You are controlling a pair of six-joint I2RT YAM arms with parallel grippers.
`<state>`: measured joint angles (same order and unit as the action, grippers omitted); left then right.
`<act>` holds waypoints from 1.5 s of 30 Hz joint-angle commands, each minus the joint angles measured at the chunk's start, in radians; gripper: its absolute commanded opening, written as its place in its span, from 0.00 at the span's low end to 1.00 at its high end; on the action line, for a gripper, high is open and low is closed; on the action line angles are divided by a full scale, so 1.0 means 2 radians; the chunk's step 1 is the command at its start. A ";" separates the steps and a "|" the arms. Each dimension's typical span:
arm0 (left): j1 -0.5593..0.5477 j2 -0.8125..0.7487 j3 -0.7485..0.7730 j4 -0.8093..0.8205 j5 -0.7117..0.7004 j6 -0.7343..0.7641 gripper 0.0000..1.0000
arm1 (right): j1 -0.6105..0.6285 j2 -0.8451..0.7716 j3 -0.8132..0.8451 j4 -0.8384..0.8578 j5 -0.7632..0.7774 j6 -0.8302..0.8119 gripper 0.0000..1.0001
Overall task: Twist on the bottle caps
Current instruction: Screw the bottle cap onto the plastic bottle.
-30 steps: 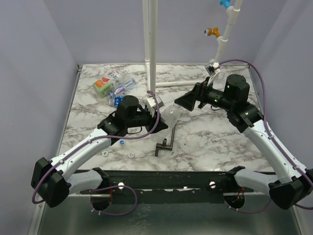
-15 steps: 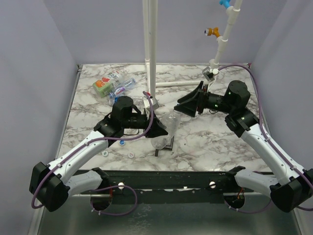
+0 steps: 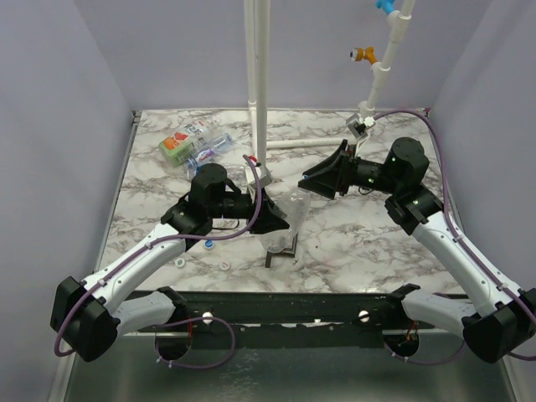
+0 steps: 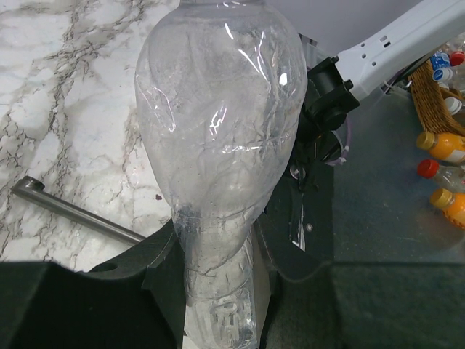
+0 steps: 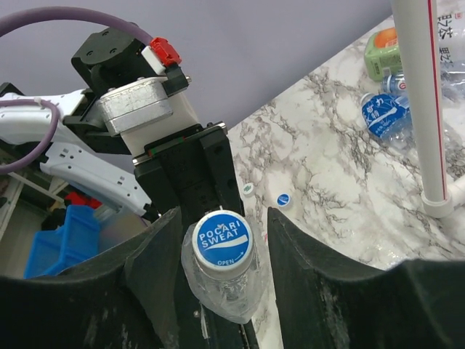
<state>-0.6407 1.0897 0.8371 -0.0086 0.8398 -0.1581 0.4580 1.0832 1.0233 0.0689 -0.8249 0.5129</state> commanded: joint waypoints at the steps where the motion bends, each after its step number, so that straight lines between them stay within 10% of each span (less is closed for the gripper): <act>1: 0.003 0.004 0.001 0.020 0.020 -0.001 0.00 | -0.002 0.003 0.007 -0.005 -0.002 0.004 0.50; 8: 0.004 0.010 -0.006 0.022 -0.002 0.000 0.00 | -0.002 0.008 0.015 -0.019 0.012 0.006 0.23; 12: 0.003 0.012 -0.031 0.055 -0.150 -0.014 0.00 | -0.001 0.036 0.052 -0.096 0.053 0.002 0.11; 20: -0.055 0.036 -0.022 0.085 -0.472 -0.010 0.00 | 0.001 0.093 0.117 -0.255 0.231 0.030 0.08; 33: -0.176 0.161 0.053 0.114 -0.714 0.063 0.00 | 0.025 0.136 0.133 -0.312 0.394 0.103 0.03; 37: -0.177 0.164 0.048 0.113 -0.700 0.074 0.00 | 0.025 0.131 0.146 -0.312 0.405 0.102 0.24; 42: -0.143 0.138 0.024 0.089 -0.601 0.064 0.00 | 0.023 0.112 0.183 -0.320 0.435 0.076 0.89; 45: -0.109 0.115 0.017 0.062 -0.508 0.055 0.00 | -0.002 0.096 0.184 -0.301 0.385 0.049 1.00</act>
<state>-0.9352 1.4021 0.8932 0.1574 -0.3862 -0.0334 0.4980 1.3392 1.3521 -0.5297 -0.0200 0.6720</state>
